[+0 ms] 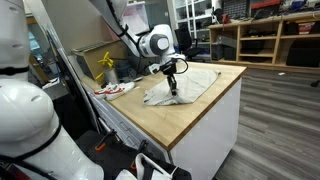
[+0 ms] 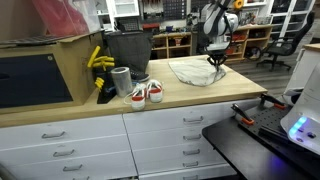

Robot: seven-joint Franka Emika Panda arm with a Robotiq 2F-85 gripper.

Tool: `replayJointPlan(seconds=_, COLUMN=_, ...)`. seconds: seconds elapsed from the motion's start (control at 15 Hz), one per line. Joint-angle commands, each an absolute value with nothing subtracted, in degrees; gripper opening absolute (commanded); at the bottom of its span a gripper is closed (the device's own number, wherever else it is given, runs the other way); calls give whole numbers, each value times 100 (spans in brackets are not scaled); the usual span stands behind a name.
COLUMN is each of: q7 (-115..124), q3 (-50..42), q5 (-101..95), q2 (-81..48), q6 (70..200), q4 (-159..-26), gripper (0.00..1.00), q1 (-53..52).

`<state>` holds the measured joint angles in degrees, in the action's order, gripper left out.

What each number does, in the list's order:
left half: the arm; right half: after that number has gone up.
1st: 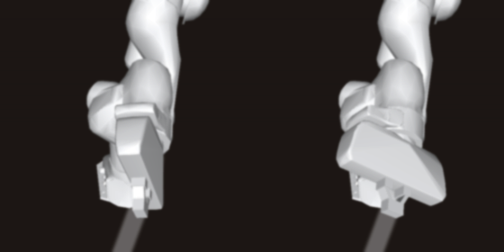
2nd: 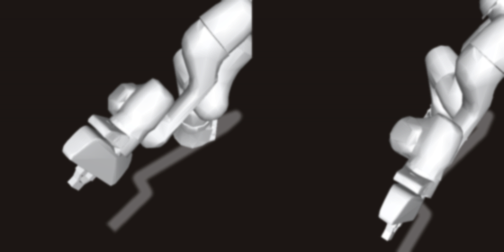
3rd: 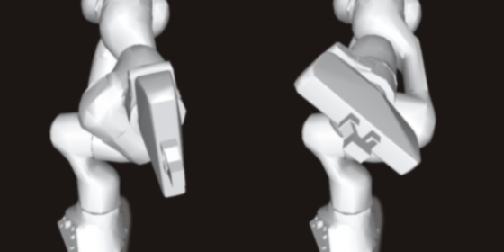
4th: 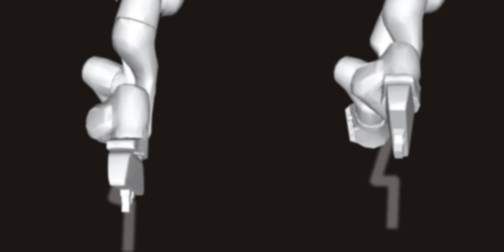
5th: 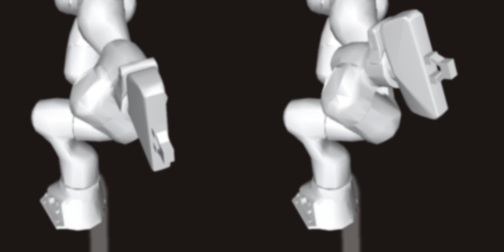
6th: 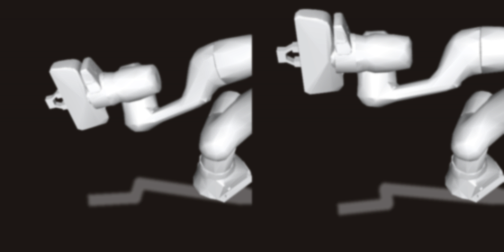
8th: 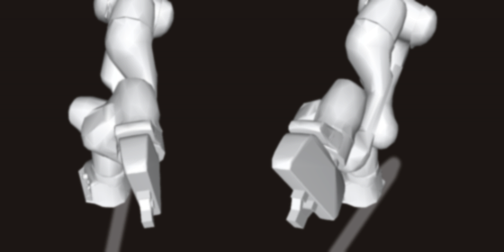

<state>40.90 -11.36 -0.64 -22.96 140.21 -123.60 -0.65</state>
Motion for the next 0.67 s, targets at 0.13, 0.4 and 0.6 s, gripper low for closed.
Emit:
replayJointPlan(seconds=0.13, q7=4513, q3=-1184, q5=31, q2=-2647, q6=13830, q4=-11767, gripper=1, q1=-69)
replayJointPlan(seconds=0.4, q7=4837, q3=-1231, q5=36, q2=-2857, q6=13954, q4=-11605, gripper=1, q1=-76)
replayJointPlan(seconds=0.6, q7=5075, q3=-1257, q5=74, q2=-2978, q6=14025, q4=-11491, gripper=1, q1=-54)
